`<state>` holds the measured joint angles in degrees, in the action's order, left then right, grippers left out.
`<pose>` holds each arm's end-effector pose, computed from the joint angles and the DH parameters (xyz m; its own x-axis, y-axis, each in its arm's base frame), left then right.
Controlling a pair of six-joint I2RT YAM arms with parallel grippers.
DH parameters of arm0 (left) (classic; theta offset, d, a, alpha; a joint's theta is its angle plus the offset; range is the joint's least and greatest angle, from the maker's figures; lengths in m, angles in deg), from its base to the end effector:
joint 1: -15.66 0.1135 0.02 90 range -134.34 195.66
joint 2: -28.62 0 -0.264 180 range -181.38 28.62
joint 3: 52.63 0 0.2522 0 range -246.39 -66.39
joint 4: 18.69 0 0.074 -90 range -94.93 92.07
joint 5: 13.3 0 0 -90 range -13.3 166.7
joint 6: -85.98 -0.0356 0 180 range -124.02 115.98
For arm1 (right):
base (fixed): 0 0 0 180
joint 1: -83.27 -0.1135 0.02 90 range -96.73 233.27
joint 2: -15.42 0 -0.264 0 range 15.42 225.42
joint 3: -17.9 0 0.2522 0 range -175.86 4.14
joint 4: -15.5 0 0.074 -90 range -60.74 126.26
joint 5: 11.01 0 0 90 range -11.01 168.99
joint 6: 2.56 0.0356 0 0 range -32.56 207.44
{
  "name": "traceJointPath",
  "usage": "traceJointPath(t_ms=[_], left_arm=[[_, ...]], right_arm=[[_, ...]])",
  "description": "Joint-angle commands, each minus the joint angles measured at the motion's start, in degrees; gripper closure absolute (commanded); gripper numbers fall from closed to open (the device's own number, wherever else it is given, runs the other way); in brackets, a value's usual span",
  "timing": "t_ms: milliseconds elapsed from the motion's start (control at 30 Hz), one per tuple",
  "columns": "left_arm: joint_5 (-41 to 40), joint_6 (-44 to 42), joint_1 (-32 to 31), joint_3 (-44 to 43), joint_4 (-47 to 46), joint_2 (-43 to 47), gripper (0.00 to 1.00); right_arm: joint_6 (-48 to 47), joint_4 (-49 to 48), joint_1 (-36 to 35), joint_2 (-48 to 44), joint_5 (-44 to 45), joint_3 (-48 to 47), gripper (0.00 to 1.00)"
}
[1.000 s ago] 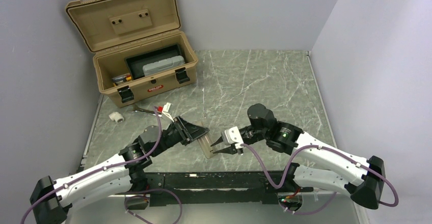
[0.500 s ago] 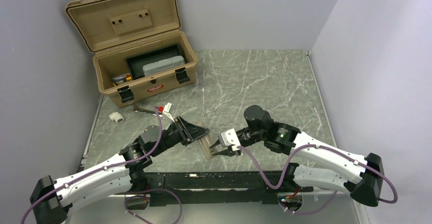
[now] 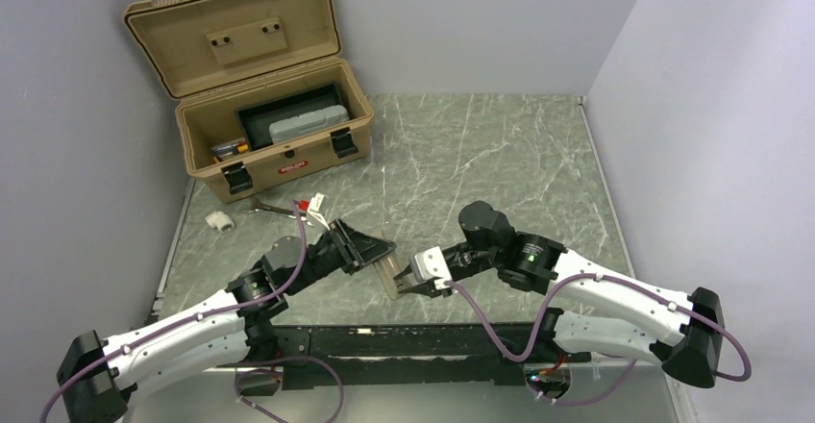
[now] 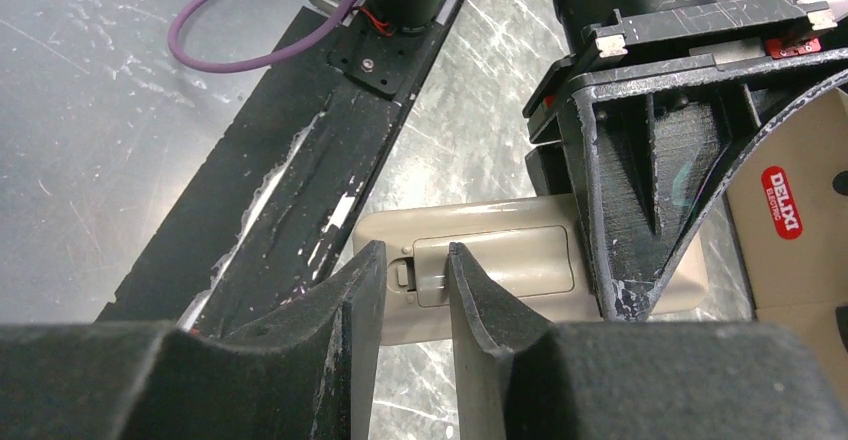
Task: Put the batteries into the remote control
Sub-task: Remove the battery cover from the remote control.
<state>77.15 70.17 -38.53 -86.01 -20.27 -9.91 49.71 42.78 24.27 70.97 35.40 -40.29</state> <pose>0.1016 -0.1413 0.2485 -0.7946 -0.5431 -0.2714 0.1871 0.2063 -0.9604 0.0888 0.1955 0.3012 0.4076 -0.1822 -0.8948 -0.8777 -0.3485 -0.3289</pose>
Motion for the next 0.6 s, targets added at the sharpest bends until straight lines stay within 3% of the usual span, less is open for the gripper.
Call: traceJointPath(t_ms=[0,567], left_arm=[[1.8,0.9,0.1,-1.0,-5.7,0.1,1.00],[2.1,1.4,0.1,0.0,-6.7,0.3,1.00]], right_arm=[[-2.4,-1.0,-0.7,0.0,2.5,-1.4,0.68],[-5.1,1.5,-1.5,-1.6,7.6,-1.5,0.67]])
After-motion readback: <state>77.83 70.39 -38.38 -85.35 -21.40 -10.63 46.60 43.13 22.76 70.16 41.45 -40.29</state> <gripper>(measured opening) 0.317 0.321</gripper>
